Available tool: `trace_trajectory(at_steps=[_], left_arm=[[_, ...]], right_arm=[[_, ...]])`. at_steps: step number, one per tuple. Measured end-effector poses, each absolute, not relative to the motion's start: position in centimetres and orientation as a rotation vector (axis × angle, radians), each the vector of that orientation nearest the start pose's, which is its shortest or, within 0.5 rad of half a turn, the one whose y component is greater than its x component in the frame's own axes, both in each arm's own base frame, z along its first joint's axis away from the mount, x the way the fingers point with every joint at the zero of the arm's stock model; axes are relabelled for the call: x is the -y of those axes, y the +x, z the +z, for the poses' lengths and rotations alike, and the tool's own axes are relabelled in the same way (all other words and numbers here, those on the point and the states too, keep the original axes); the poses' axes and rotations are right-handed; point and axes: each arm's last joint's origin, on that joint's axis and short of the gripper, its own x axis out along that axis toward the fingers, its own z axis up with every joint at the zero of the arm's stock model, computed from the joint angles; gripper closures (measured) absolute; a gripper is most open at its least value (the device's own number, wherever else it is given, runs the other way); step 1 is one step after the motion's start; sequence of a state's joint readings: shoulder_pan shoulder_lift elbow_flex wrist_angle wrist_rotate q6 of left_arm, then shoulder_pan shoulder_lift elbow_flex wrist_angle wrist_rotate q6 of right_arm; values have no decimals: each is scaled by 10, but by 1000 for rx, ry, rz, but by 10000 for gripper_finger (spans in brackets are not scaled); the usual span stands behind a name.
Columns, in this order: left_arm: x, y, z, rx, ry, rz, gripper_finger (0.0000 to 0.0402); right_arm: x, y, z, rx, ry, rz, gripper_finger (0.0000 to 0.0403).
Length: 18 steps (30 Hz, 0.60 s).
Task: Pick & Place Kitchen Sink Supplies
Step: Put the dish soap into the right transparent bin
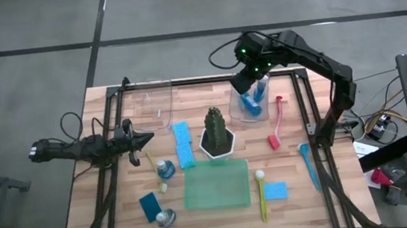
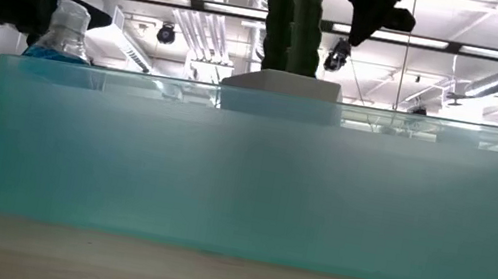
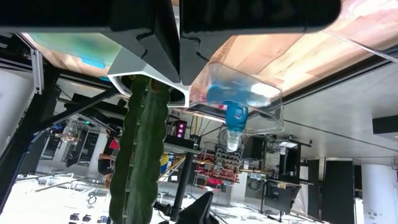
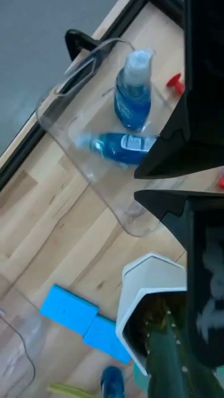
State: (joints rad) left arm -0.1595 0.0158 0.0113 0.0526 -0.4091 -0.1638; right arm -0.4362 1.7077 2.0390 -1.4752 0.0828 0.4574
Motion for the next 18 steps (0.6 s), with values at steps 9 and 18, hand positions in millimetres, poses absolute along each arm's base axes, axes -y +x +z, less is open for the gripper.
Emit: trace_trajectory(at_steps=[9,18], left_arm=[[4,96,171,67,-177,245,401],[4,96,171,67,-177,245,401]], right_arm=[[130,274,410,-989,612,-722,369],[131,276,405,-1012,627,-693,367]])
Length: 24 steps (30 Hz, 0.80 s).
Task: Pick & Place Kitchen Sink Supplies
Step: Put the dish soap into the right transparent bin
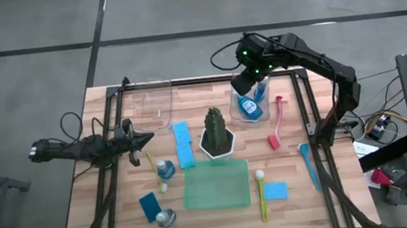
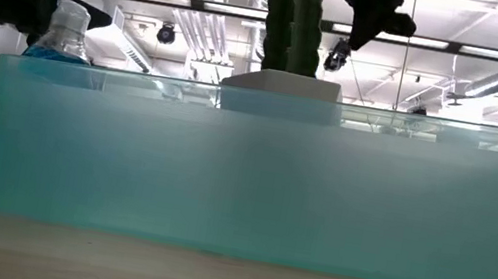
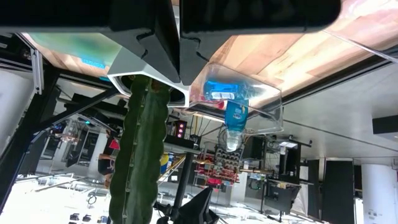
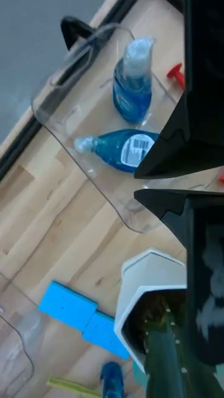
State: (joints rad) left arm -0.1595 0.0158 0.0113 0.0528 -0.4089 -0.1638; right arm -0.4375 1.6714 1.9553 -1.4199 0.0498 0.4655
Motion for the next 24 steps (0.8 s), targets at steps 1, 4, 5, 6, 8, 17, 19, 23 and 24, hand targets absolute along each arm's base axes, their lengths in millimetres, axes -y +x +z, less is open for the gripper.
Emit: trace_trajectory(at_steps=[1,4,5,6,8,17,19,23,24], left_arm=[[4,96,171,67,-177,245,401],[4,96,171,67,-177,245,401],[4,96,171,67,-177,245,401],[4,96,171,66,-176,245,401],[4,96,171,66,-177,245,401],[4,96,171,67,-177,245,401],[4,96,171,67,-177,245,401],[4,96,171,67,-177,245,401],[4,96,171,66,-176,245,401]], right_arm=[[131,277,403,-1016,634,-686,363],[131,279,396,-1035,648,-679,344],[131,280,393,-1038,655,-682,335],[132,280,391,-1042,661,-686,326],[132,280,387,-1054,667,-691,305],[132,281,379,-1080,684,-707,227],[134,281,377,-1081,684,-715,219],[143,279,368,-1087,700,-733,214],[145,278,364,-1101,705,-740,214]])
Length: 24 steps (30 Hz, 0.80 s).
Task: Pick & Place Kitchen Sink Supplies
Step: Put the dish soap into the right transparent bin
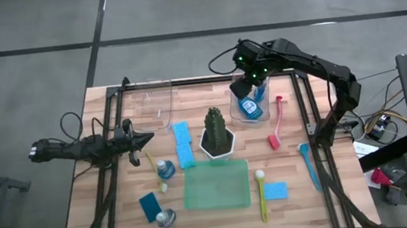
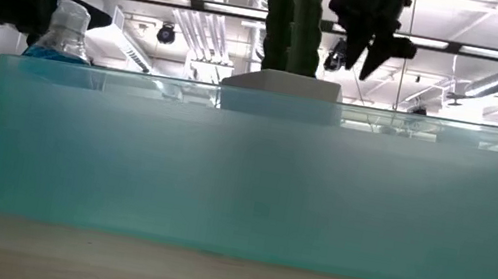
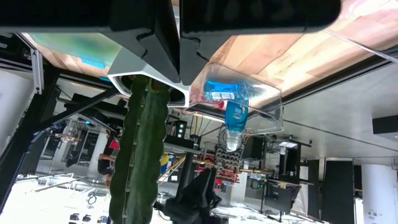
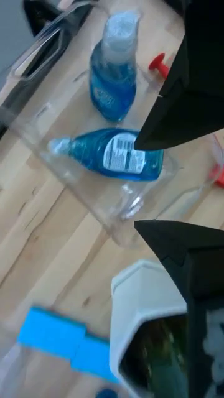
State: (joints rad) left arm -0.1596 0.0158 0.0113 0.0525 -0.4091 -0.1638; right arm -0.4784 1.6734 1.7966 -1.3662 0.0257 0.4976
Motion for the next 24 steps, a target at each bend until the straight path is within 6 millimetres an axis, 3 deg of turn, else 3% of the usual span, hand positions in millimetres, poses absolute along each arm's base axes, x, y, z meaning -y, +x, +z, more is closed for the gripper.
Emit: trace_trajectory(at_steps=[5,10,17,24], left_arm=[[4,96,171,67,-177,245,401],[4,96,171,67,-177,245,401],[4,96,171,67,-177,245,401],[4,96,171,67,-177,245,401]], right_arm=[[152,282,338,-1157,702,-724,213],[161,290,314,-1097,718,-681,213],[177,280,282,-1123,763,-729,213],[190,281,256,-1112,794,-700,213]])
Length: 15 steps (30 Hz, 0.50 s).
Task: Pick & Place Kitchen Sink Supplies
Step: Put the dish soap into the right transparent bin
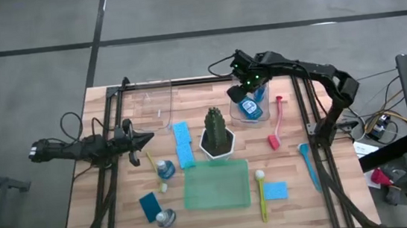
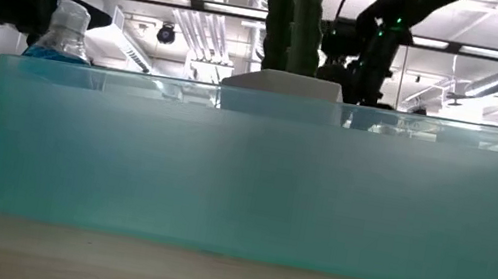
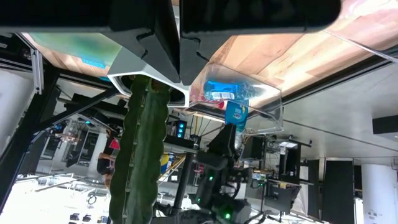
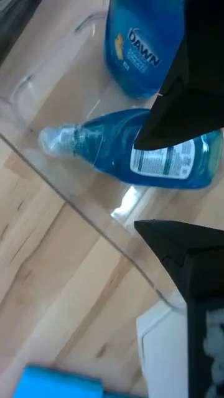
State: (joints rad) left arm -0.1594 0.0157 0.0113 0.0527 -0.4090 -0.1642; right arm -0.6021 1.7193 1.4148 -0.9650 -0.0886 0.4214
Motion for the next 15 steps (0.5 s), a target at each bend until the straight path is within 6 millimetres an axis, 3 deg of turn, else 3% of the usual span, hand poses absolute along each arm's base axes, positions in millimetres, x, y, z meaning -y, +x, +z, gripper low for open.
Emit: trace_trajectory(at_steps=[9,15], left_arm=[[4,96,171,67,-177,245,401],[4,96,171,67,-177,245,401]], right_arm=[[208,298,235,-1169,749,-690,183],[211,291,229,-1218,790,-682,151]])
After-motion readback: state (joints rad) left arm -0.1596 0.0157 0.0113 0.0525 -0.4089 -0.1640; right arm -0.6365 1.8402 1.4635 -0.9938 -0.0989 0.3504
